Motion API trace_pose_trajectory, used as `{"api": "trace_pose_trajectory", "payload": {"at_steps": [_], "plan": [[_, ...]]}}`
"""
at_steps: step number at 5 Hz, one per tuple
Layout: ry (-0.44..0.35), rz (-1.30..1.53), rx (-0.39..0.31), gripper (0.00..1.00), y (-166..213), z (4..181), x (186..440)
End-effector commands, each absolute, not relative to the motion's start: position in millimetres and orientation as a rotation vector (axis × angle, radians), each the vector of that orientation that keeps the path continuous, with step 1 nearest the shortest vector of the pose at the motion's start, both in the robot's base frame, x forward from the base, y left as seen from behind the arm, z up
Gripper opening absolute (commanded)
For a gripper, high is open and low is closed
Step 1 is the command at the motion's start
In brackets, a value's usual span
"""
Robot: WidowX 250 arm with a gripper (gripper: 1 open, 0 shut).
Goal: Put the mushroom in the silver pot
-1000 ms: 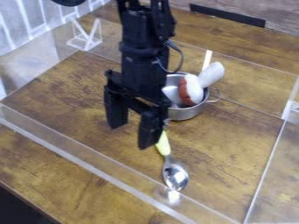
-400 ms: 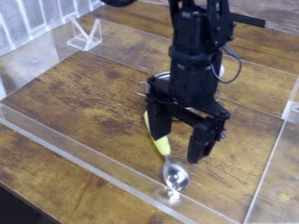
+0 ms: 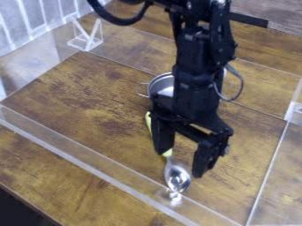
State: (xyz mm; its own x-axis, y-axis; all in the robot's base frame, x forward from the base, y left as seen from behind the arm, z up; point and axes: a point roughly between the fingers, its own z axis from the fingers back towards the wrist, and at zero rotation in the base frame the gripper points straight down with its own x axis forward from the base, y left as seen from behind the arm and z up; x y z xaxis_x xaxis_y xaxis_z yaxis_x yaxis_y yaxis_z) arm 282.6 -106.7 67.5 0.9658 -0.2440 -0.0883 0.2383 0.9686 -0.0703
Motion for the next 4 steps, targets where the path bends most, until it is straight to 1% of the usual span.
{"api": "trace_pose_trajectory", "payload": {"at_steps": [1, 2, 3, 4], "plan": [[0.072, -0.299, -0.066, 1.0, -113, 63.1, 284], [0.08, -0.308, -0.071, 1.0, -115, 54.3, 285], [0.086, -0.32, -0.077, 0.0, -117, 51.1, 285], [0.083, -0.345, -0.079, 0.0, -114, 40.0, 286]]}}
